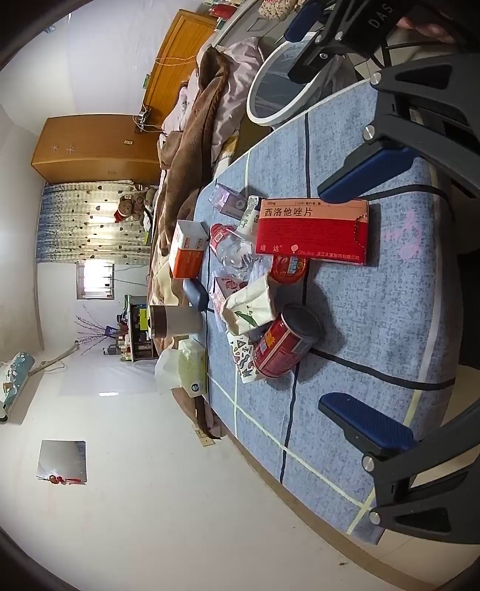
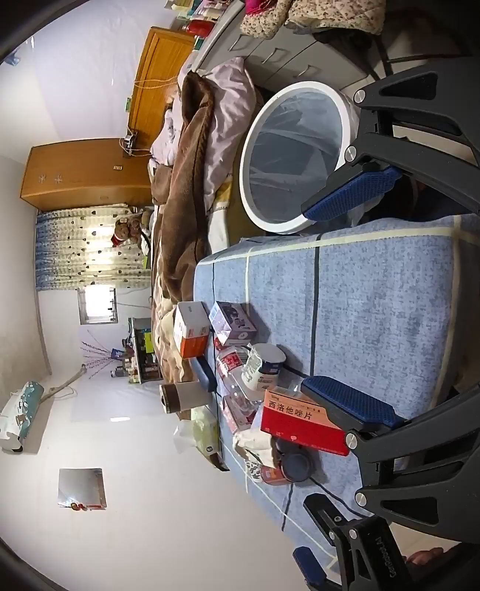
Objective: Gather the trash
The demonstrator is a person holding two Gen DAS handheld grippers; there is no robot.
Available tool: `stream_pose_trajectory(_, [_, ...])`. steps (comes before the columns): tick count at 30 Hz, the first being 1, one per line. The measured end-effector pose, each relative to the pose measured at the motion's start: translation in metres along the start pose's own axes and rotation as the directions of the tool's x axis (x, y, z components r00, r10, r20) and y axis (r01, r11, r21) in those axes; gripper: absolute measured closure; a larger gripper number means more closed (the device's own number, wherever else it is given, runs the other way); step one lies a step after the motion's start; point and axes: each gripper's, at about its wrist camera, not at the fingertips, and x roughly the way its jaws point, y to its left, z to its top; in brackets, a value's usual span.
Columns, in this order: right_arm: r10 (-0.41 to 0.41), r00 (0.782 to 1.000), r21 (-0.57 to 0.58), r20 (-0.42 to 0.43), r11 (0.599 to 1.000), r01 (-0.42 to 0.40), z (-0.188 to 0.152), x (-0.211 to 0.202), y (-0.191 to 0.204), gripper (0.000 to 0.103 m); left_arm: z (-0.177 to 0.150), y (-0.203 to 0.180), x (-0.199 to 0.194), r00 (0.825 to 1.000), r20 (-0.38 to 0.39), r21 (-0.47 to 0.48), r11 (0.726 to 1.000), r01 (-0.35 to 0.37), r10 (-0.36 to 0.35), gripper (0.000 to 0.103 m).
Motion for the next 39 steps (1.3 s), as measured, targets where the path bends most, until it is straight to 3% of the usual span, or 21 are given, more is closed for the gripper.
stream_pose_trajectory(39, [-0.003, 1.000, 0.005, 0.007, 1.000, 0.003, 0.0032, -0.0033, -0.0017, 0.015, 0.0028, 0.0012, -0.0028, 1.000, 0.000, -0.002, 1.000, -0.011, 0.011, 0.000])
